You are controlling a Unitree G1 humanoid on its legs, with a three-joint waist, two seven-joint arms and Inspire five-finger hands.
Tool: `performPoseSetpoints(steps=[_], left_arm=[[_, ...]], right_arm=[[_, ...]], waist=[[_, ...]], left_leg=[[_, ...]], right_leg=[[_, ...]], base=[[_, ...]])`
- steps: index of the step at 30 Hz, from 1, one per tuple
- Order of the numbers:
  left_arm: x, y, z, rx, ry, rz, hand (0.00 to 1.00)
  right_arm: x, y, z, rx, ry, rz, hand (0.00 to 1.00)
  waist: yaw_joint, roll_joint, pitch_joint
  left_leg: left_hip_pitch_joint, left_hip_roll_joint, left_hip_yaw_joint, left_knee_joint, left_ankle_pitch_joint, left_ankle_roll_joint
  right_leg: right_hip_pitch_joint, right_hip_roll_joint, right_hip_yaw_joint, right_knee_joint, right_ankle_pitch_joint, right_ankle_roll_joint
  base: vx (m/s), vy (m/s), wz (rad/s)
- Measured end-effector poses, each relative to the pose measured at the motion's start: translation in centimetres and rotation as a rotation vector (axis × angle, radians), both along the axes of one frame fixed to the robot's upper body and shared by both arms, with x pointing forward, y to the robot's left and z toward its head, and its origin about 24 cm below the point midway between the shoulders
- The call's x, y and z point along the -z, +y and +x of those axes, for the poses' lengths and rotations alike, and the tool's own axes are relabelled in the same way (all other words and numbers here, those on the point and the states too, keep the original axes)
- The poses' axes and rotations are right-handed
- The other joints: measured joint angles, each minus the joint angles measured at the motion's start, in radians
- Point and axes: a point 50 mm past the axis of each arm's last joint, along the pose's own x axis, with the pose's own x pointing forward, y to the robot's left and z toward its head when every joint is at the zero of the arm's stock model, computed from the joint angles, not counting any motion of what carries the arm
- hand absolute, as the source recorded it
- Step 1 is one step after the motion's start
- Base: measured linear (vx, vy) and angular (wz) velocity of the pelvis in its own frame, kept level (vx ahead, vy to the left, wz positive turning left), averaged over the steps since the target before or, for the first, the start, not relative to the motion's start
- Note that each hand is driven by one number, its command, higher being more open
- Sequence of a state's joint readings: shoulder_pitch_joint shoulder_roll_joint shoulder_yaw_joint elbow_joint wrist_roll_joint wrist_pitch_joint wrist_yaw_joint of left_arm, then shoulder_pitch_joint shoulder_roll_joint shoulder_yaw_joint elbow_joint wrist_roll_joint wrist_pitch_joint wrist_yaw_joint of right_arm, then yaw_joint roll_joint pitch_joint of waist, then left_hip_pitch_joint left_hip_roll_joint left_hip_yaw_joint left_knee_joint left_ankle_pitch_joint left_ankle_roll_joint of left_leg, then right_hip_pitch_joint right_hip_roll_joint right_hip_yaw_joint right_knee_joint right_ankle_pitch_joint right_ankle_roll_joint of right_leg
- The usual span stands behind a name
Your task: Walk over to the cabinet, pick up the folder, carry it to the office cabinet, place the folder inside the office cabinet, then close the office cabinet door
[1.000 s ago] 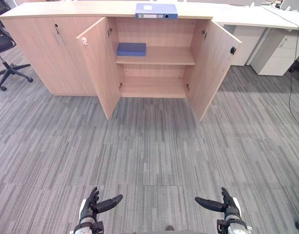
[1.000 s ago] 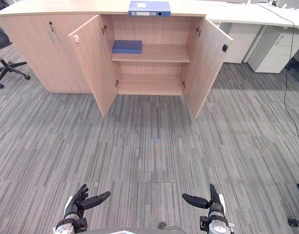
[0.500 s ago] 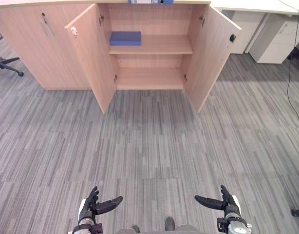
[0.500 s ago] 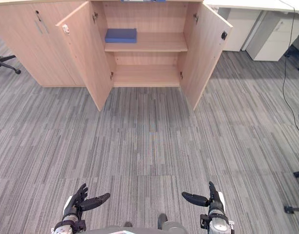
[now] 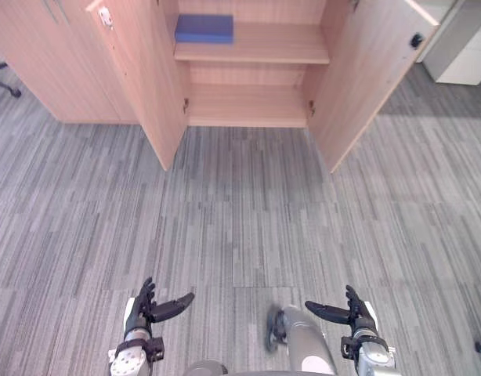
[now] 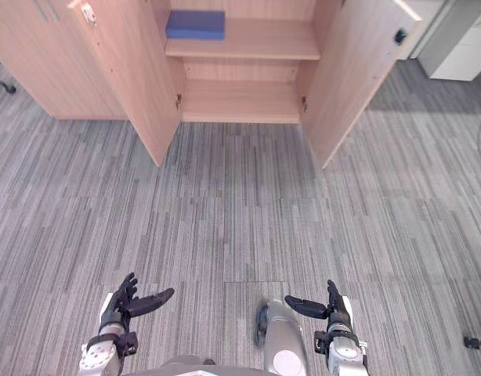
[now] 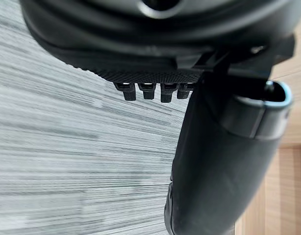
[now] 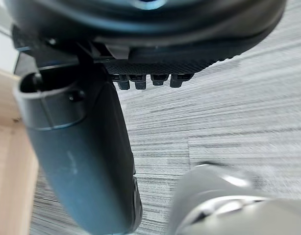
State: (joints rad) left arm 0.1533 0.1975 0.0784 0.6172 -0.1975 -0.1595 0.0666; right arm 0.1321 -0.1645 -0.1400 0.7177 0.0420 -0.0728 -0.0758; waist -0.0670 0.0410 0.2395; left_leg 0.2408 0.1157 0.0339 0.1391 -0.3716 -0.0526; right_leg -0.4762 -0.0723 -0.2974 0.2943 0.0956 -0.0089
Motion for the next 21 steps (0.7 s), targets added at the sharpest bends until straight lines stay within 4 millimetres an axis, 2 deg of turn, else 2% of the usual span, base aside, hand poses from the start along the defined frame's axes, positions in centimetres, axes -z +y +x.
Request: performPoseSetpoints(steps=[1,2,3,4,5,6,7,8,9,11,12,13,14,15,16,17,19,20,21], left_arm=[[0.3,-0.5,0.2,-0.001,0.007,-0.016,1.00],[0.4,-0.8,0.4,0.014,0.010,-0.022,1.00],[0.5,-1.1,0.4,0.020,0.013,-0.030,1.00],[0.8,-1.7,0.1,0.019,0.025,-0.050,1.00],[1.1,-1.9,-0.3,0.015,0.032,-0.060,1.00],[1.0,-1.9,-0.2,0.018,0.028,-0.061,1.00],[0.9,-1.8,-0.2,0.018,0.023,-0.063,1.00],[0.9,-1.8,-0.2,0.016,0.021,-0.063,1.00],[0.9,-1.8,-0.1,0.018,0.019,-0.064,1.00],[0.9,-2.0,0.1,0.023,0.015,-0.070,1.00],[0.9,-1.9,-0.1,0.019,0.022,-0.070,1.00],[1.0,-1.9,-0.2,0.017,0.029,-0.072,1.00],[1.2,-2.2,-0.4,0.014,0.037,-0.081,1.00],[1.4,-1.9,-0.9,0.004,0.050,-0.074,1.00],[1.3,-1.6,-0.8,0.002,0.048,-0.066,1.00],[1.1,-1.6,-0.4,0.000,0.037,-0.066,1.00],[1.0,-1.7,0.0,-0.001,0.027,-0.071,1.00],[1.2,-1.7,-0.4,-0.006,0.039,-0.073,1.00],[1.3,-1.7,-0.6,-0.006,0.046,-0.073,1.00]], right_arm=[[-0.4,-0.2,0.9,-0.007,-0.015,-0.008,1.00],[-0.7,0.0,1.6,-0.015,-0.039,-0.004,1.00],[-0.8,0.0,1.8,-0.019,-0.047,-0.005,1.00],[-1.0,0.0,1.9,-0.030,-0.055,-0.008,1.00],[-1.0,0.3,2.2,-0.058,-0.054,-0.012,1.00],[-1.0,0.5,2.4,-0.067,-0.060,-0.009,1.00],[-1.2,1.0,2.9,-0.077,-0.077,0.000,1.00],[-1.4,1.4,3.5,-0.081,-0.099,0.009,1.00],[-1.5,1.6,3.8,-0.081,-0.109,0.013,1.00],[-2.0,1.5,4.7,-0.080,-0.137,0.008,1.00],[-2.3,1.6,5.2,-0.060,-0.156,0.022,1.00],[-2.3,1.4,5.3,-0.039,-0.163,0.030,1.00],[-2.1,1.1,4.8,-0.014,-0.155,0.029,1.00],[-1.5,1.2,4.2,-0.005,-0.124,0.035,1.00],[-1.3,1.4,3.9,-0.004,-0.110,0.042,1.00],[-1.1,1.4,3.6,-0.002,-0.104,0.040,1.00],[-0.5,1.3,2.7,0.006,-0.063,0.044,1.00],[-0.2,1.5,2.4,0.004,-0.046,0.053,1.00],[-0.1,1.5,2.4,0.003,-0.042,0.056,1.00]], waist=[[-0.001,0.035,0.011],[-0.009,0.026,0.013],[-0.008,0.025,0.014],[-0.005,0.023,0.018],[0.004,0.013,0.029],[0.012,0.021,0.031],[0.034,0.006,0.045],[0.053,-0.011,0.055],[0.057,-0.019,0.059],[0.082,-0.028,0.063],[0.092,-0.035,0.069],[0.100,-0.040,0.072],[0.102,-0.033,0.067],[0.110,-0.050,0.060],[0.103,-0.068,0.050],[0.101,-0.073,0.047],[0.103,-0.077,0.044],[0.103,-0.080,0.042],[0.097,-0.080,0.042]], left_leg=[[0.009,0.039,0.006,0.038,0.008,-0.040],[-0.024,0.038,0.009,0.138,0.064,-0.111],[-0.046,0.039,0.011,0.214,0.106,-0.109],[-0.113,0.051,0.027,0.431,0.244,-0.102],[-0.207,0.098,0.057,0.691,0.310,-0.100],[-0.260,0.122,0.071,0.808,0.273,-0.083],[-0.350,0.155,0.106,0.969,0.209,-0.048],[-0.436,0.156,0.135,0.998,0.170,-0.027],[-0.475,0.150,0.150,0.977,0.153,-0.020],[-0.583,0.121,0.175,0.810,0.114,-0.012],[-0.628,0.089,0.169,0.638,0.108,-0.007],[-0.642,0.058,0.156,0.492,0.127,-0.011],[-0.631,0.026,0.124,0.258,0.217,-0.022],[-0.604,-0.004,0.111,0.244,0.361,0.044],[-0.614,-0.021,0.116,0.268,0.329,0.048],[-0.622,-0.033,0.118,0.295,0.300,0.055],[-0.597,-0.045,0.153,0.361,0.209,0.080],[-0.540,-0.066,0.170,0.355,0.166,0.096],[-0.505,-0.079,0.174,0.345,0.144,0.103]], right_leg=[[-0.011,0.020,-0.020,0.093,-0.026,-0.052],[-0.008,0.008,-0.022,0.157,-0.102,-0.051],[0.014,0.007,-0.024,0.166,-0.128,-0.052],[0.102,0.016,-0.021,0.133,-0.170,-0.052],[0.215,0.047,-0.014,0.050,-0.180,-0.054],[0.274,0.063,-0.009,0.009,-0.181,-0.055],[0.371,0.090,0.015,-0.064,-0.182,-0.057],[0.458,0.099,0.036,-0.133,-0.182,-0.057],[0.491,0.100,0.047,-0.161,-0.182,-0.057],[0.550,0.099,0.089,-0.214,-0.182,-0.056],[0.583,0.088,0.123,-0.235,-0.195,-0.037],[0.612,0.074,0.143,-0.246,-0.218,-0.012],[0.647,0.067,0.162,-0.249,-0.253,0.013],[0.682,0.045,0.200,-0.236,-0.305,0.036],[0.680,0.023,0.204,-0.222,-0.318,0.039],[0.673,0.009,0.207,-0.195,-0.329,0.045],[0.604,-0.036,0.228,0.024,-0.365,0.082],[0.536,-0.072,0.235,0.238,-0.349,0.112],[0.495,-0.095,0.233,0.358,-0.321,0.156]], base=[[0.63,-0.214,0.21],[0.62,-0.218,0.10],[0.65,-0.258,0.18],[0.66,-0.245,0.00],[0.65,-0.224,-0.07],[0.59,-0.169,-0.32],[0.55,-0.124,-0.46],[0.54,-0.106,-0.48],[0.52,-0.061,-0.51],[0.44,0.013,-0.61],[0.50,0.116,-0.73],[0.62,0.199,-0.79],[0.74,0.325,-0.76],[0.65,0.315,-0.48],[0.57,0.277,-0.21],[0.48,0.210,0.04],[0.56,0.249,-0.23],[0.53,0.236,-0.27],[0.64,0.242,-0.11]])
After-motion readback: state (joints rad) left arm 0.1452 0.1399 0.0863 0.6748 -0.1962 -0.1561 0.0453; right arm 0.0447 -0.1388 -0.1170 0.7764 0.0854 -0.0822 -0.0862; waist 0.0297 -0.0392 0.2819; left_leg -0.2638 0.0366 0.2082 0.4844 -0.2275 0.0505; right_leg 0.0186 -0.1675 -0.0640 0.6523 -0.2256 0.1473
